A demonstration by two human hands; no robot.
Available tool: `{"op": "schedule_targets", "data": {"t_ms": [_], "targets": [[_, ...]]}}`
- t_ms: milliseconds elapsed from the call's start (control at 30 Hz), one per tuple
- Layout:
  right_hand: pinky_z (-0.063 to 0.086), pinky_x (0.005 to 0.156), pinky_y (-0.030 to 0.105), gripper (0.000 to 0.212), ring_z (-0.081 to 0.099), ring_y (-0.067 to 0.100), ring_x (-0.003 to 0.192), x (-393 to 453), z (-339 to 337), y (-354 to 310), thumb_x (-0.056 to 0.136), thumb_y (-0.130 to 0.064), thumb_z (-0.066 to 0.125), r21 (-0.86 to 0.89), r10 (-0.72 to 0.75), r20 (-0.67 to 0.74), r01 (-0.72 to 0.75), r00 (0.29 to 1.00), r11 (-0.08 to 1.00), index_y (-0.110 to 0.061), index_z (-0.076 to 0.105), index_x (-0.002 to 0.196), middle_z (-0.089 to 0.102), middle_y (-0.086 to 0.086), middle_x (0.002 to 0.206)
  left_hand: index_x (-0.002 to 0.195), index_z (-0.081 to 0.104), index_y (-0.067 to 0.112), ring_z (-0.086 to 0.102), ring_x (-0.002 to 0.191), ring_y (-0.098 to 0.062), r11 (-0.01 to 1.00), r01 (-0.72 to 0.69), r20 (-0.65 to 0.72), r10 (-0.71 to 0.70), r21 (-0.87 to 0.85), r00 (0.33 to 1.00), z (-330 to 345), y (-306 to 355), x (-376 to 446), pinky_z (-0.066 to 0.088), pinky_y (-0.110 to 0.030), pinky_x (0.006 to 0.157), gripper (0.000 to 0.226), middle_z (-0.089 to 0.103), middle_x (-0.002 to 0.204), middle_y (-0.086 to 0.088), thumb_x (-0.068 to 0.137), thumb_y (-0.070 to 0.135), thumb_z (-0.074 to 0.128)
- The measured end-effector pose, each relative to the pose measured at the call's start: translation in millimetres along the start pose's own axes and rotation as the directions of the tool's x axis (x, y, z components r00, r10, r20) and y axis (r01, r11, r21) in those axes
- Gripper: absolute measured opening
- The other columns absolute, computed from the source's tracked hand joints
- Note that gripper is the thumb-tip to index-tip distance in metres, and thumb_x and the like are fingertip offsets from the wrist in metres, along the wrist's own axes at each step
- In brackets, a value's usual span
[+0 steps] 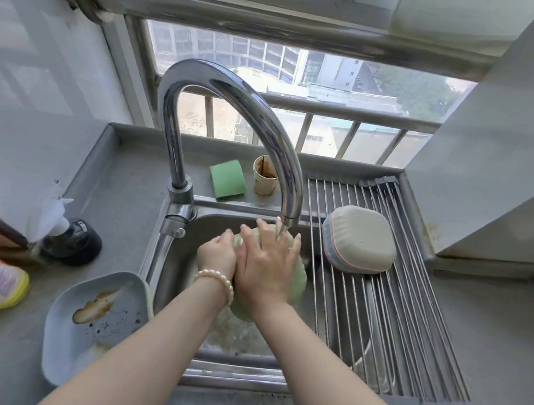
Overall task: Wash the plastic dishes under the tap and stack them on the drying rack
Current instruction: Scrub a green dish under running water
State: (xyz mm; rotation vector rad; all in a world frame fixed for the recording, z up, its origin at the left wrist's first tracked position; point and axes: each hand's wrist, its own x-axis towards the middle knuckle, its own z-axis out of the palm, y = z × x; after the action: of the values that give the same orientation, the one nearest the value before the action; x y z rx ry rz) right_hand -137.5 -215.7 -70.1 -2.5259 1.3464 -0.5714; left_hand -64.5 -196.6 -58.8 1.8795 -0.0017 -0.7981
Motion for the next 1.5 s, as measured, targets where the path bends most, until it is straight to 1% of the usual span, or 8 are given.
{"op": "schedule_targets", "data": {"t_ms": [200,467,633,733,900,1033,1333,1500], "targets": [[0.039,0.076,0.038,0.053,0.057,0.032,0.086,23,-15,1,0.083,-0.039,0.021,0.060,0.202,0.143,-0.212,0.969,0.975,-0.012,0.067,0.083,0.065,0.008,0.088,0.045,0.040,0.009,0.034,0.056,-0.027,0.979,-0.169,0.009,0.169,0.116,0.986,-3,-3,-7,0.028,-0.033,0.057,0.051,0.037,0.047,-0.006,0.093,0.022,0.055],[0.037,0.067,0.033,0.039,0.061,0.035,0.088,29,-13,24,0.089,-0.040,0.030,0.194,0.251,0.263,-0.306,0.932,0.932,-0.018,0.050,0.064,0.067,0.015,0.088,0.043,0.031,0.013,0.029,0.052,-0.025,0.961,-0.230,0.012,0.231,0.154,0.973,-5,-1,-8,0.024,-0.033,0.054,0.057,0.027,0.046,-0.005,0.091,0.027,0.059],[0.038,0.071,0.034,0.067,0.058,0.031,0.092,12,-26,18,0.081,-0.055,0.017,0.093,-0.046,0.178,0.030,0.983,0.995,-0.009,0.063,0.091,0.067,0.013,0.094,0.049,0.049,0.007,0.044,0.057,-0.027,0.980,-0.119,-0.005,0.122,0.161,0.993,-12,8,-7,0.037,-0.031,0.056,0.051,0.046,0.050,-0.006,0.084,0.041,0.064],[0.034,0.065,0.035,0.045,0.061,0.036,0.090,19,-30,37,0.095,-0.041,0.036,0.186,0.176,0.257,-0.227,0.950,0.956,-0.011,0.061,0.072,0.069,0.017,0.089,0.074,0.064,0.013,0.055,0.081,-0.028,0.905,-0.245,0.132,0.211,0.348,0.969,-1,8,-18,0.044,-0.032,0.077,0.036,0.064,0.076,-0.005,0.081,0.048,0.062],[0.034,0.067,0.029,0.036,0.061,0.035,0.091,25,-32,46,0.096,-0.025,0.042,0.317,0.488,0.256,-0.550,0.834,0.773,-0.010,0.068,0.076,0.070,0.017,0.092,0.101,0.071,0.020,0.057,0.098,-0.032,0.313,-0.710,0.266,0.772,0.631,0.577,23,-17,-29,0.042,-0.040,0.085,0.039,0.064,0.104,-0.008,0.084,0.044,0.044],[0.032,0.069,0.027,0.035,0.059,0.032,0.087,22,-37,55,0.095,-0.022,0.044,0.375,0.588,0.282,-0.651,0.758,0.659,-0.002,0.070,0.084,0.069,0.020,0.096,0.111,0.070,0.023,0.060,0.110,-0.032,-0.040,-0.829,0.495,0.818,0.557,0.293,26,-28,-17,0.045,-0.047,0.093,0.037,0.066,0.117,-0.010,0.090,0.034,0.041],[0.028,0.061,0.028,0.039,0.046,0.026,0.070,14,-45,48,0.094,-0.019,0.043,0.364,0.623,0.227,-0.659,0.748,0.658,-0.001,0.058,0.062,0.063,0.021,0.076,0.129,0.049,0.019,0.051,0.112,-0.032,0.549,-0.549,0.228,0.545,0.630,0.807,22,-8,-34,0.038,-0.040,0.094,0.044,0.056,0.126,-0.008,0.100,0.040,0.025],[0.032,0.063,0.031,0.039,0.058,0.035,0.080,5,-46,35,0.097,-0.022,0.043,0.425,0.604,0.176,-0.614,0.777,0.666,-0.001,0.068,0.075,0.068,0.020,0.085,0.088,0.073,0.018,0.064,0.083,-0.031,0.161,-0.776,0.334,0.835,0.610,0.437,28,-12,-32,0.055,-0.042,0.074,0.034,0.067,0.091,-0.008,0.083,0.034,0.043]]}}
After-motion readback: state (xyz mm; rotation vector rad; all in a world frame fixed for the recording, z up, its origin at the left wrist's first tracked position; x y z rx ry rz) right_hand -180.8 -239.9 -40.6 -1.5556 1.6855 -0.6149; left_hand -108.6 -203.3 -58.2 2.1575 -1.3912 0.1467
